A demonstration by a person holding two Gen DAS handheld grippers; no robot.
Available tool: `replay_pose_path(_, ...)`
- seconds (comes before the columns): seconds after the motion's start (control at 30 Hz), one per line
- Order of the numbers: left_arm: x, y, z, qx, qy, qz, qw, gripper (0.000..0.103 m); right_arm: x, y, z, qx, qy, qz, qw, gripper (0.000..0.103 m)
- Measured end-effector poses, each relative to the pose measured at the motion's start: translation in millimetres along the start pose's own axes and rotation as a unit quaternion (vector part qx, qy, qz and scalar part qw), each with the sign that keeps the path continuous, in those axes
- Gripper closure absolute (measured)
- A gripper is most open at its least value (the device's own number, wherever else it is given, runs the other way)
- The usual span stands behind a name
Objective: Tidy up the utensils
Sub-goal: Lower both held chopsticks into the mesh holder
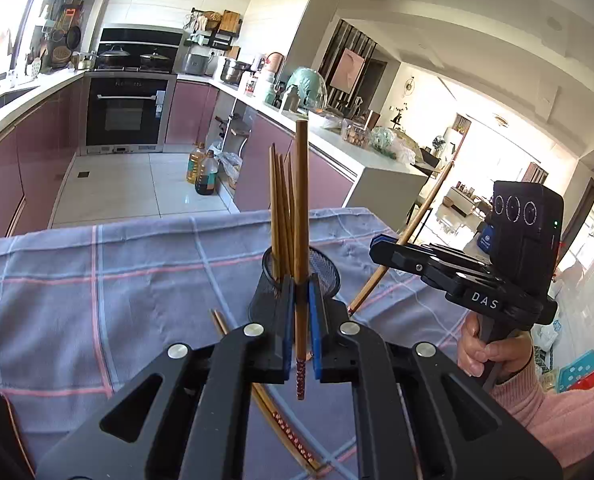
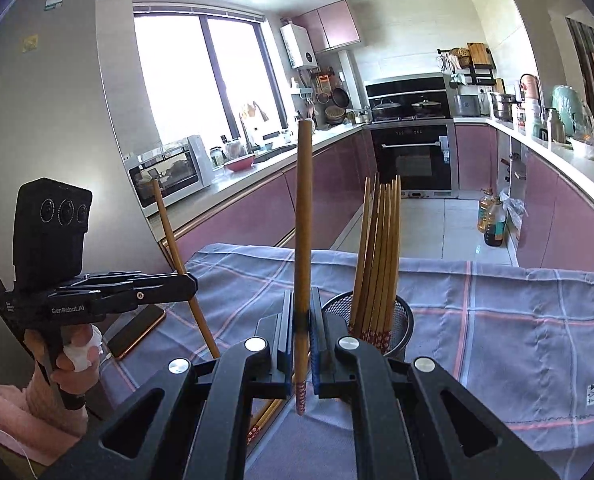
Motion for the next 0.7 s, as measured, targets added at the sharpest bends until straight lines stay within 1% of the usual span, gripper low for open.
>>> replay_pose_path(0.3,35,7,-17,-0.003,0.023,-0.030,0.9993,0.095,29,-12,-2,-0.015,-0.022,-0.033,0.999,0.097)
replay_pose_path(0.57,65,15,-29,-0.004,0.034,-0.050,0.9982,0.095,49,-11,-6,-0.028,-0.035,-0.052,0.998,0.097)
replay_pose_path(0.7,74,23,-33,0.005,0.042,-0.055,0.9976,0.095,55,-7,-10,-0.030,-0.035,-0.057,0.997,0.097)
Point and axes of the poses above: each gripper's, at about its wrist camera, not at the fingertips, and y roughly the way its jaws point, z to its left, x to its top, the point moved 1 cm from there along y, roughly the way its jaws point, and after that the axes turned 5 degrees about -x, right-handed, at the moved point
